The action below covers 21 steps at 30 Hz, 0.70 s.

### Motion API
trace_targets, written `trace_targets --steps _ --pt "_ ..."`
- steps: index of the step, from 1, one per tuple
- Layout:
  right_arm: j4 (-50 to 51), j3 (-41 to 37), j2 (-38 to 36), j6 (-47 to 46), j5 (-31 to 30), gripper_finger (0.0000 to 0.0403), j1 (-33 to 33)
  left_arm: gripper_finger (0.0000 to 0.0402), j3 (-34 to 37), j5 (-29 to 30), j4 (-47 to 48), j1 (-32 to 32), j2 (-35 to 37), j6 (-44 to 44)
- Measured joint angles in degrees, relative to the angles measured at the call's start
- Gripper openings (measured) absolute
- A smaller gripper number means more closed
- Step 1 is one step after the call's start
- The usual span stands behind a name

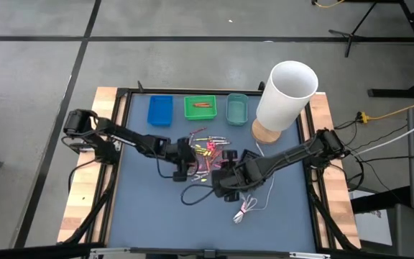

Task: Sort crayons
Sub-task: Put the orange crayon into the green bin

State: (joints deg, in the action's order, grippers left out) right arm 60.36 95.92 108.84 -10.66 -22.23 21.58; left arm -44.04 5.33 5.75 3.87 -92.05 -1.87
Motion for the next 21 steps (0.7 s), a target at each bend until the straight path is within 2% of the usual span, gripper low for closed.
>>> trace_targets --steps 5,14,21 --pt "2.44 0.00 0.00 0.03 -0.43 0.0136 -0.27 0.0106 -0.01 0.12 3.83 1.68 0.00 -4.31" --pt "3.23 0.00 0.00 2.12 -0.88 0.0136 -0.61 0.0105 -0.01 4.41 12.23 1.95 0.00 -10.55" --pt "2.38 0.00 0.00 2.12 -0.88 0.0136 -0.61 0.0105 2.24 4.11 11.66 1.96 -0.02 -11.74"
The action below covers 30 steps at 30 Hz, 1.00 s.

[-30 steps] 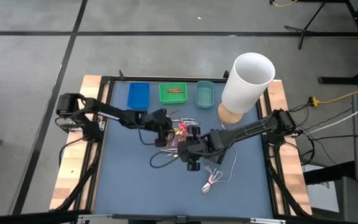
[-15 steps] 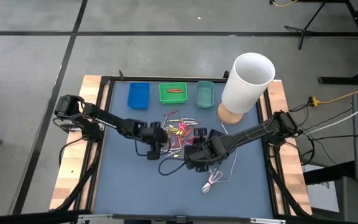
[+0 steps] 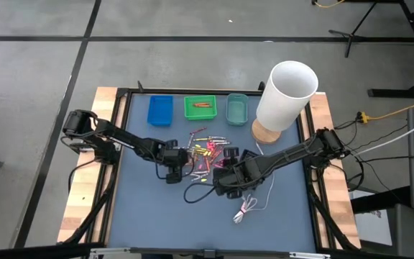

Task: Sort crayons
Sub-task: Put the orange crayon into the green bin

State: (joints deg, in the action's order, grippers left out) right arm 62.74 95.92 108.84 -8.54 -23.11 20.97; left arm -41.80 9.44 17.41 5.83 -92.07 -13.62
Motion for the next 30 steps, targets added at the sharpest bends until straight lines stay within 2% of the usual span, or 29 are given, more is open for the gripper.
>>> trace_targets --steps 10,24,30 --pt "-0.39 0.00 0.00 -0.70 0.09 0.0136 0.00 0.0102 2.54 0.04 -2.58 0.02 0.16 -0.01" --pt "4.05 0.00 0.00 1.64 -1.98 0.0136 -0.37 0.0008 2.58 -0.14 -2.25 0.04 0.09 0.52" --pt "8.35 0.00 0.00 -1.78 -2.98 0.0136 -0.35 0.0005 2.55 -0.22 -2.14 0.04 0.07 0.61"
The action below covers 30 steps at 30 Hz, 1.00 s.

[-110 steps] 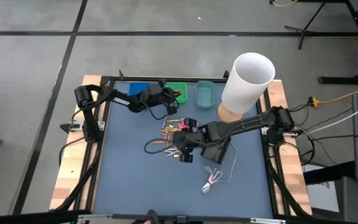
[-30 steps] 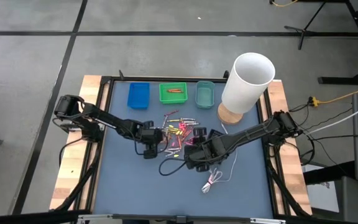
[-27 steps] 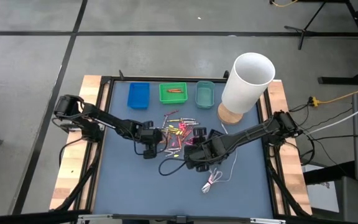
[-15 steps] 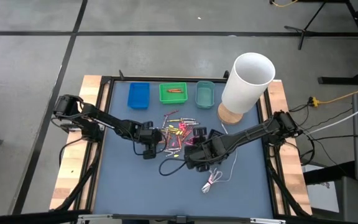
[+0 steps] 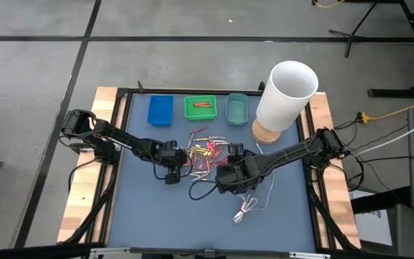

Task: Sort crayons
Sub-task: Put the orange crayon into the green bin

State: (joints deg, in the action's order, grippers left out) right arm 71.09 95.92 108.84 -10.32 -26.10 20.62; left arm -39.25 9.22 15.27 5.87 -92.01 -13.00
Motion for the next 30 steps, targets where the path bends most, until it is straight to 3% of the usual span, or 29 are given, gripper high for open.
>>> trace_targets --steps 14,30 --pt "7.99 0.00 0.00 -4.52 -1.77 0.0136 0.01 0.0002 -6.08 -2.38 7.56 -0.11 -0.37 0.25" --pt "13.52 -0.02 -0.60 -7.15 -4.10 0.0136 0.04 0.0002 -11.76 -1.68 9.39 -0.18 -0.28 3.18"
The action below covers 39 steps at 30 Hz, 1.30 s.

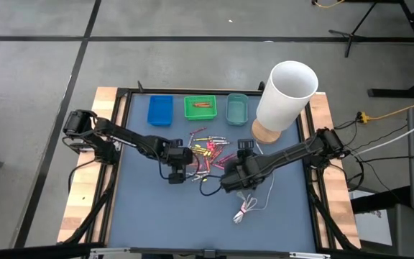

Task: Sort crayons
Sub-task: Put the orange crayon into the green bin

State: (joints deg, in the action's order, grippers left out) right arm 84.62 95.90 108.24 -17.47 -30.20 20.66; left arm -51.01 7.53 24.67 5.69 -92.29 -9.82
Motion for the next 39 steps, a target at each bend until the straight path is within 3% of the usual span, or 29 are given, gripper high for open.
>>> trace_targets --steps 16,21,27,32,39 --pt "-0.60 -0.11 -8.01 -4.96 -9.45 0.0136 5.48 0.0002 -9.71 8.68 -1.65 -7.82 0.11 12.41" --pt "-4.63 -7.96 -10.42 -5.66 -14.12 0.0136 6.43 0.0002 -9.96 8.94 -4.60 -13.51 0.15 18.48" --pt "-23.58 -24.78 -19.81 -4.51 -14.44 0.0136 4.29 0.0002 -9.96 7.82 -10.06 -21.41 -0.10 26.38" --pt "-46.58 -36.69 -25.49 3.79 -5.27 0.0136 0.41 0.0002 -10.01 4.77 -12.71 -27.47 -1.00 27.01" --pt "-72.83 -46.51 -24.61 16.20 1.61 0.0136 -6.48 0.0002 -9.96 3.48 -14.97 -32.77 -3.07 26.93"
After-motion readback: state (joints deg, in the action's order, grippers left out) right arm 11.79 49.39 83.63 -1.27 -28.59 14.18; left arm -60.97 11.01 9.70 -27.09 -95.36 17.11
